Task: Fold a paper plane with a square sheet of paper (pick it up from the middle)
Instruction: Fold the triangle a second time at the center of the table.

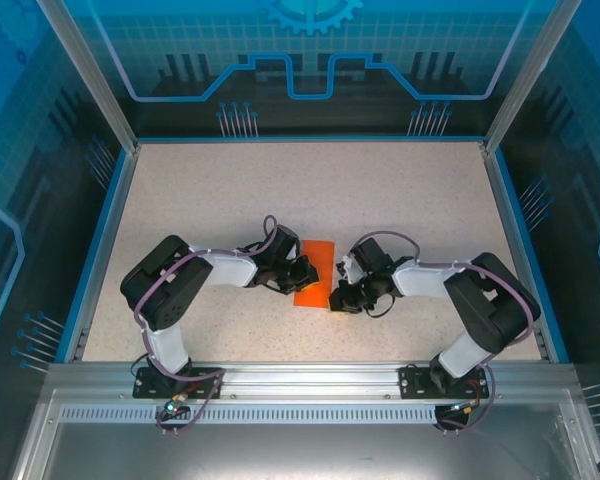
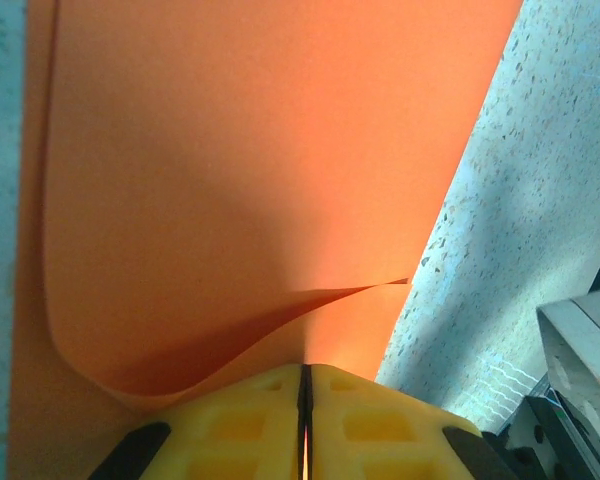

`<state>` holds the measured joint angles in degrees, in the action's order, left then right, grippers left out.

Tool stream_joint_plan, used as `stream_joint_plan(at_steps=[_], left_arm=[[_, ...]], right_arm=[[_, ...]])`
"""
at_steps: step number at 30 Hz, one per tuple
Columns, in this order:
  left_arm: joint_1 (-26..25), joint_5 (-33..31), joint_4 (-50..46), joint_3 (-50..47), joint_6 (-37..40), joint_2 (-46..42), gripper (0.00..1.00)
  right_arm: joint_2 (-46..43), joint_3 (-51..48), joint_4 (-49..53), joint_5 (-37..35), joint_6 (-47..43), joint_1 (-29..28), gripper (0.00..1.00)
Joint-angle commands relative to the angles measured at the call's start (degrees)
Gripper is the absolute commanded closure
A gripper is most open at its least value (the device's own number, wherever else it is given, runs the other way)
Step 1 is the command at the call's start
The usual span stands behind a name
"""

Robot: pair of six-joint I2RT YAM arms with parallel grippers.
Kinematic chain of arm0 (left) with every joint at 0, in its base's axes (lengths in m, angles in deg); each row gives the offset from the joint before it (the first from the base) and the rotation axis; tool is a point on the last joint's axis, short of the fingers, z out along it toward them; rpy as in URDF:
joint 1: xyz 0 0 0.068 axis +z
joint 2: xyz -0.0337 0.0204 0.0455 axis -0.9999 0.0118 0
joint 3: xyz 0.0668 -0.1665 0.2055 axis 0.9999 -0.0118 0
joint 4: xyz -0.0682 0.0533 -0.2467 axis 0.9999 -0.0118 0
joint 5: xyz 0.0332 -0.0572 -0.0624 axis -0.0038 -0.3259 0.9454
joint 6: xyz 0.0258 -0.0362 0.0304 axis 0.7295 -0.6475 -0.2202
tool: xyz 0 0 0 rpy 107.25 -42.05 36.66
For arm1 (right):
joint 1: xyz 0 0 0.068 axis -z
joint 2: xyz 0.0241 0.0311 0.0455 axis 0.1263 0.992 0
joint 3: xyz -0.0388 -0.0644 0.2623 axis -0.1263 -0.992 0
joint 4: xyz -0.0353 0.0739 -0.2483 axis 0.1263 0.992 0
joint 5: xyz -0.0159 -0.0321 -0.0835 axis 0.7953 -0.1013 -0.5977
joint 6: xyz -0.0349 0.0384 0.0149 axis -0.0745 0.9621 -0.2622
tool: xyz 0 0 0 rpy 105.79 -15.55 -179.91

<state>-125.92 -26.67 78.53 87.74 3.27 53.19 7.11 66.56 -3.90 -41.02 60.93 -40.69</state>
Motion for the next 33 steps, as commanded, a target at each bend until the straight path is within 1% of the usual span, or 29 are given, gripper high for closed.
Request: stream_joint_plan(at_steps=[1, 4, 7, 14, 18, 23, 27, 29, 33], left_arm=[[-0.4, -1.5, -3.9, 0.3, 0.5, 0.8, 0.89], [-0.4, -1.4, -3.7, 0.4, 0.5, 0.8, 0.89], [-0.4, -1.2, -3.7, 0.5, 0.5, 0.9, 0.89], [-0.4, -0.6, -3.5, 0.8, 0.5, 0.6, 0.88], [-0.4, -0.3, -3.2, 1.0, 0.6, 0.3, 0.87], [-0.3, 0.7, -2.6, 0.9, 0.5, -1.8, 0.82], [-1.7, 1.1, -1.5, -0.3, 0.0, -4.6, 0.79], [-2.2, 1.2, -1.2, -0.6, -0.4, -5.4, 0.80], [-2.9, 0.0, -0.8, -2.2, -2.9, -5.5, 0.87]], right_arm=[[-3.2, 1.0, 1.2, -0.4, 1.3, 0.1, 0.89], [-2.5, 2.7, -0.2, -0.8, 2.2, 0.1, 0.89], [0.3, 3.9, -1.8, -0.8, 3.0, 0.1, 0.89], [5.9, 3.1, -3.1, -1.1, 3.5, 0.1, 0.90], [5.7, 1.2, -1.6, -2.9, 3.0, 0.1, 0.90], [5.8, 0.4, -0.8, -4.0, 2.9, 0.1, 0.91], [5.6, 0.4, -1.2, -4.4, 3.4, 0.2, 0.91], [5.6, 0.5, -1.1, -4.5, 3.5, 0.1, 0.92], [5.4, 0.6, -1.0, -4.8, 3.6, 0.1, 0.92]])
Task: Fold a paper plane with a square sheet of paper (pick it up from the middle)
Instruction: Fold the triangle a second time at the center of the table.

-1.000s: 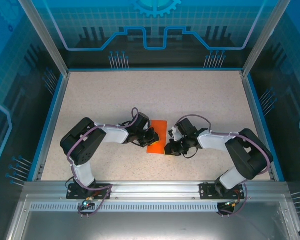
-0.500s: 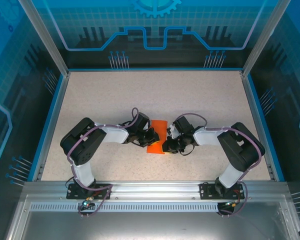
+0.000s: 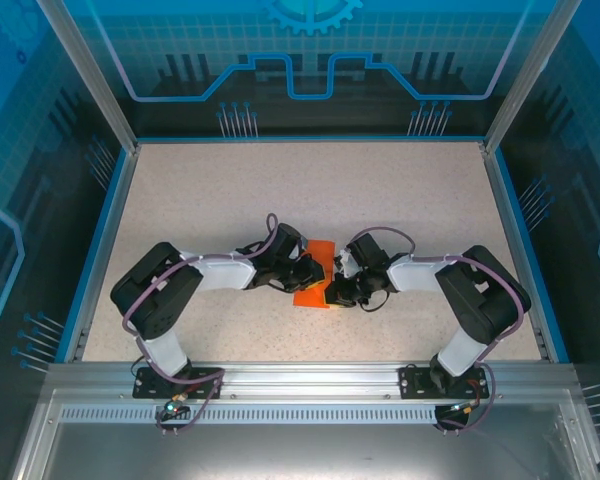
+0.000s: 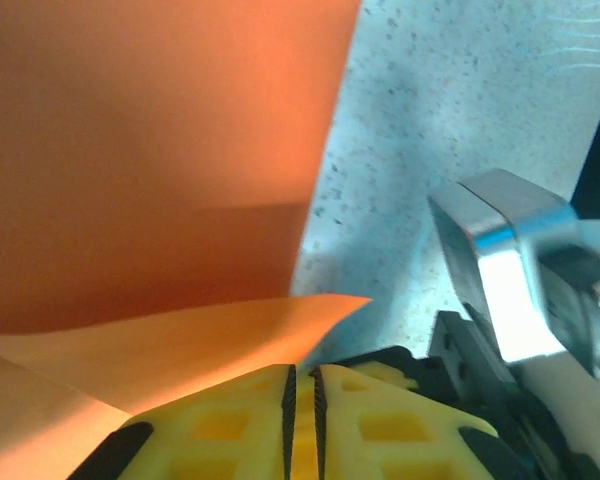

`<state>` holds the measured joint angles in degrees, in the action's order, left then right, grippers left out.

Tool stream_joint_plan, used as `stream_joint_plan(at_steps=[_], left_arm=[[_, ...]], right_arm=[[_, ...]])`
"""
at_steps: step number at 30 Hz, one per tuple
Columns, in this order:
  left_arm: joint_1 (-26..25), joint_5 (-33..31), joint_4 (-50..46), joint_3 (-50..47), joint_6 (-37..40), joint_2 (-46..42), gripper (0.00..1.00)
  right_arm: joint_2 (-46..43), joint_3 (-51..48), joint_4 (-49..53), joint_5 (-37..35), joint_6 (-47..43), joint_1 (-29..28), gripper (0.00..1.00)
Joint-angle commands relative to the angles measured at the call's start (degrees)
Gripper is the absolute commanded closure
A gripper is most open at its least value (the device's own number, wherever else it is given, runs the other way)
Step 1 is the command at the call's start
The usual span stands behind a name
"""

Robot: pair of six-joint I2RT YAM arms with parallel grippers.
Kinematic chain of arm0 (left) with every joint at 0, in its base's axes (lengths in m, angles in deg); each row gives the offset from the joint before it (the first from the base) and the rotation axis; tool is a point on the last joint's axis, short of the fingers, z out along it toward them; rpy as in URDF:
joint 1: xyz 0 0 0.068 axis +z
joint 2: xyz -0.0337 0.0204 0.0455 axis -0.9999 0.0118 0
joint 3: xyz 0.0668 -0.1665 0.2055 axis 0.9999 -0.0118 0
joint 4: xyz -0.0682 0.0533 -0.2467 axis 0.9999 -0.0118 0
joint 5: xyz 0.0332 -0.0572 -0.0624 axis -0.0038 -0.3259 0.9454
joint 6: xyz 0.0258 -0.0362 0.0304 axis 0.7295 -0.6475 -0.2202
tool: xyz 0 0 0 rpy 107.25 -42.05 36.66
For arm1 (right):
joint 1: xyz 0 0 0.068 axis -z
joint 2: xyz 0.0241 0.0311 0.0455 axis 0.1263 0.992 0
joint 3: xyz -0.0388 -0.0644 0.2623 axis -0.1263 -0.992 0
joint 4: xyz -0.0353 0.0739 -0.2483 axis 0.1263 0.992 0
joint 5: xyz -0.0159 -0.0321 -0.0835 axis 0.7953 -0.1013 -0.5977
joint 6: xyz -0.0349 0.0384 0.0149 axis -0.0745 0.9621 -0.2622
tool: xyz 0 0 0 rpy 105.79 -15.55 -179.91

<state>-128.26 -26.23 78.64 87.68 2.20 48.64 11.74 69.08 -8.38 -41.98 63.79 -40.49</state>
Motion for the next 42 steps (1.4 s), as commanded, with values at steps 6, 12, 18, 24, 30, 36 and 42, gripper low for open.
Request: stream_joint_plan(at_steps=[6, 12, 18, 24, 30, 36, 42], left_arm=[[-1.9, 0.4, 2.9, -3.4, -4.4, 1.6, 0.91], [-2.1, -1.1, 2.6, -3.8, -4.4, 3.2, 0.91], [-1.7, -6.4, -3.9, -3.4, -1.4, 2.5, 0.91], [0.4, -9.8, -5.6, -2.9, -1.0, 2.3, 0.91], [3.0, -9.2, -3.8, -2.8, -0.2, 2.7, 0.91], [4.7, -8.7, -3.3, -2.7, 0.8, 2.6, 0.90], [6.3, -8.4, -3.4, -2.4, 1.7, 2.7, 0.89]], right_arm=[[0.6, -2.0, 3.4, -4.0, 0.7, -0.1, 0.92], [1.0, -2.1, 3.5, -4.1, 0.8, -0.1, 0.92], [0.7, -2.0, 4.3, -4.6, 0.5, -0.1, 0.94], [1.3, -1.7, 4.9, -4.7, 0.0, -0.1, 0.95], [1.9, -1.5, 5.0, -4.5, -0.2, -0.1, 0.95], [2.0, -1.8, 4.9, -4.5, 0.0, 0.0, 0.95], [2.3, -1.8, 4.9, -4.4, 0.0, -0.1, 0.95]])
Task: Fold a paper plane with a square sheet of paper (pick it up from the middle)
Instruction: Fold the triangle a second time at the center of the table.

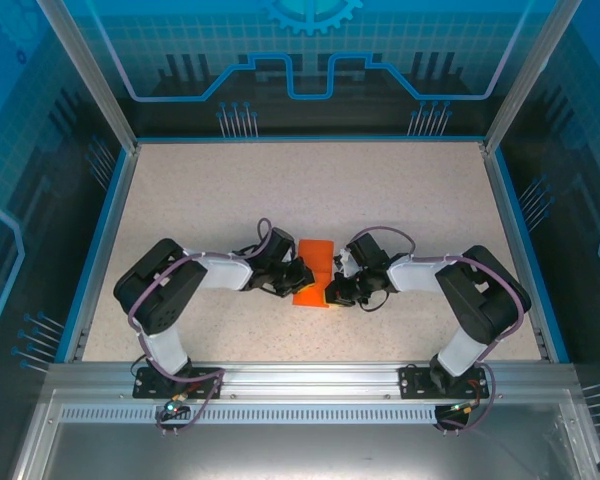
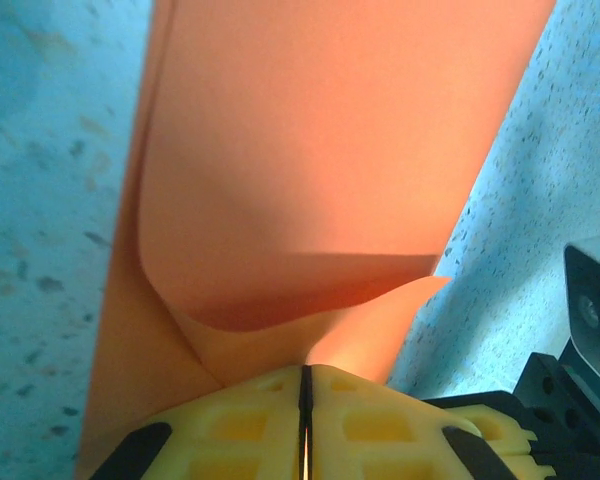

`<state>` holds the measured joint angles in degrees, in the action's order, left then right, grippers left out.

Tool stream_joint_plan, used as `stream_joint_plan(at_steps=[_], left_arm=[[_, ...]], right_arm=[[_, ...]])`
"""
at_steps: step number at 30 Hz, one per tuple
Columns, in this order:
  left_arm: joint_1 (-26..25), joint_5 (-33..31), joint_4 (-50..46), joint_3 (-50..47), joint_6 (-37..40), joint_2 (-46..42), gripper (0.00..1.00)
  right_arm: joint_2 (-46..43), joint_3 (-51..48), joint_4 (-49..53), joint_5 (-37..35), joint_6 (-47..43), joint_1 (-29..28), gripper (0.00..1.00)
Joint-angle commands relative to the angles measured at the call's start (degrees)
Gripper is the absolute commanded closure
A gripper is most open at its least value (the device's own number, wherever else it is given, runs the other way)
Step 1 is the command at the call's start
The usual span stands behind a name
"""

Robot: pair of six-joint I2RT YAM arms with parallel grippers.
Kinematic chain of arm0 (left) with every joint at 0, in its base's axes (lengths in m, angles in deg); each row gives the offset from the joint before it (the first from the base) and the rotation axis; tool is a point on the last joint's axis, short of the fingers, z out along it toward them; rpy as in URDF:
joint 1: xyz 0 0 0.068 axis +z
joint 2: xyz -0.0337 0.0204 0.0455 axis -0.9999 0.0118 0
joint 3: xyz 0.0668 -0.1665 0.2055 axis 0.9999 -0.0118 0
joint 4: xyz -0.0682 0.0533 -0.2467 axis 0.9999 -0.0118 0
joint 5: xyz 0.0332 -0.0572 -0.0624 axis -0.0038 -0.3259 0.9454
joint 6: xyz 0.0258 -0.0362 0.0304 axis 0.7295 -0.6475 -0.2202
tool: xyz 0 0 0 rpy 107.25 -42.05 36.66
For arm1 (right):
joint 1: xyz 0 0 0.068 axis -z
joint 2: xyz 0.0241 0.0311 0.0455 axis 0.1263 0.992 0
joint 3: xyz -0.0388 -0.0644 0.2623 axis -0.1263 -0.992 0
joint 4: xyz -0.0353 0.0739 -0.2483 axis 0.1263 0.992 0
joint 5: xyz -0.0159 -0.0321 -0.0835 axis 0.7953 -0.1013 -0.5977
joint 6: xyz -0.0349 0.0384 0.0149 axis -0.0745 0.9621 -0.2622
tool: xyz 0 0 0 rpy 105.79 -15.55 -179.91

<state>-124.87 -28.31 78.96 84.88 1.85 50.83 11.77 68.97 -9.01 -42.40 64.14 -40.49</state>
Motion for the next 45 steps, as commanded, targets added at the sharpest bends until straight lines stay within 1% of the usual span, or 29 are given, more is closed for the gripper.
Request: stream_joint_plan(at_steps=[1, 31, 34, 40, 45], left_arm=[[3.2, -6.2, -3.8, 0.4, 2.1, 0.6, 0.89], [8.0, -5.3, -6.5, 3.4, 5.9, 0.9, 0.86], [8.3, -5.4, -8.0, 4.2, 6.9, 0.9, 0.86], [8.9, -4.6, -9.3, 5.2, 7.8, -0.8, 0.85], [8.9, -3.4, -11.1, 6.2, 9.0, -4.6, 0.83]], right_arm=[[2.4, -1.6, 5.6, -3.9, -0.4, -0.1, 0.95], [2.7, -0.6, 5.8, -3.1, -0.8, -0.1, 0.95], [2.7, -0.5, 5.9, -3.0, -0.9, -0.1, 0.95], [2.6, -0.2, 5.8, -2.9, -0.9, -0.1, 0.95], [2.4, 0.2, 5.8, -2.9, -0.6, -0.1, 0.94]])
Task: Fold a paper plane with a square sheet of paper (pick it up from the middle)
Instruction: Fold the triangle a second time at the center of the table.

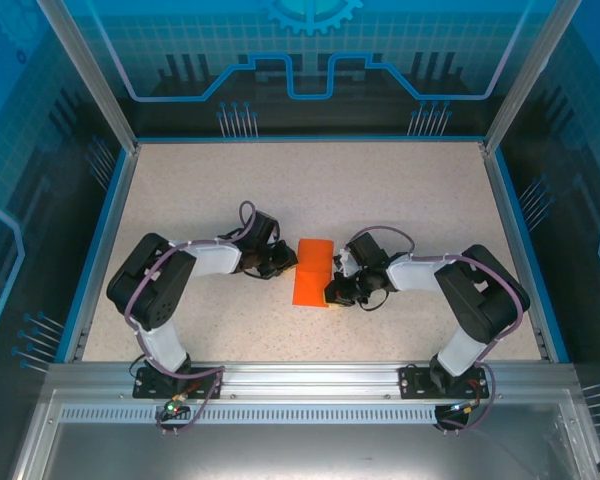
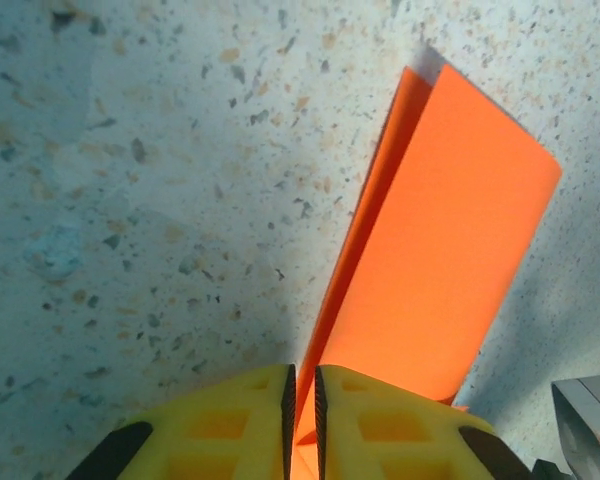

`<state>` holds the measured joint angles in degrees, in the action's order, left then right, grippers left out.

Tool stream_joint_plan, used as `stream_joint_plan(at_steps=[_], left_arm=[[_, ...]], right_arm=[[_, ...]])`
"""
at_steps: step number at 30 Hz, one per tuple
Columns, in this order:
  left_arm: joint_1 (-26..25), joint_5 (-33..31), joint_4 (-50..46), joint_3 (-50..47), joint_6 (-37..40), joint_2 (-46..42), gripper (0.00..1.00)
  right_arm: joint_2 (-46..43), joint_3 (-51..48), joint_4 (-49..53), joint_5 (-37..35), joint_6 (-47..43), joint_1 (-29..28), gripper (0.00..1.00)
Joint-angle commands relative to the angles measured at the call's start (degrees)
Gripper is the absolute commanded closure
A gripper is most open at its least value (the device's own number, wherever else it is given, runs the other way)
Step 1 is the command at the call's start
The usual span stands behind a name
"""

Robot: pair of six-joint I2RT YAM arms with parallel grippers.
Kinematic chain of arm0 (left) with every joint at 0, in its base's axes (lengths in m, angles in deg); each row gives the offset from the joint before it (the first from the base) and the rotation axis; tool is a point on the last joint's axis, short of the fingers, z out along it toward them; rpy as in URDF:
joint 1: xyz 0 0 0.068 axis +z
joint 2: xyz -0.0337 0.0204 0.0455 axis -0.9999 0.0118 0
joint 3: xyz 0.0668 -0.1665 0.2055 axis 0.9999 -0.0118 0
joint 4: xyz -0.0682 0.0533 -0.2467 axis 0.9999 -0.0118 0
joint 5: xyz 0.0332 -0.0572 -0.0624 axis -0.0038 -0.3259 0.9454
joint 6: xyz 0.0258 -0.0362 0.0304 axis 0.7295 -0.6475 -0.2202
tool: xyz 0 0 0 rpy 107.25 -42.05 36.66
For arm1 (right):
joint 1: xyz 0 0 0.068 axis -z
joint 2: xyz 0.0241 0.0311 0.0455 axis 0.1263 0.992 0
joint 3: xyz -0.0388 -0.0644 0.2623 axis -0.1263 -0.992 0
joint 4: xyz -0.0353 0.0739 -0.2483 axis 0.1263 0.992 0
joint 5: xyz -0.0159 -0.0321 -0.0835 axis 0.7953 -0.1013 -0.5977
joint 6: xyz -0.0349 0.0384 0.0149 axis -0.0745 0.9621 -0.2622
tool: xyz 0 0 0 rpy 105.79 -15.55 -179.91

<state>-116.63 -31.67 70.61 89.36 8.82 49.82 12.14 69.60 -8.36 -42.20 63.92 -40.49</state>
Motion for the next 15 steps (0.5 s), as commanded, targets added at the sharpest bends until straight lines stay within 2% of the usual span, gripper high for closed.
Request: stream_joint_plan(at_steps=[1, 9, 15], left_arm=[[0.6, 0.6, -2.5, 1.5, 2.0, -4.1, 0.83], [-3.7, 9.0, 3.2, -0.4, 0.6, -4.2, 0.82], [-5.2, 10.5, 6.6, -0.5, -0.6, 0.3, 0.83]], right_arm=[[2.0, -0.4, 5.1, -3.2, -0.4, -0.1, 0.94], [1.4, 0.1, 3.7, -2.4, 0.4, -0.2, 0.93], [0.4, 0.8, 3.6, -2.2, 0.5, -0.2, 0.93]])
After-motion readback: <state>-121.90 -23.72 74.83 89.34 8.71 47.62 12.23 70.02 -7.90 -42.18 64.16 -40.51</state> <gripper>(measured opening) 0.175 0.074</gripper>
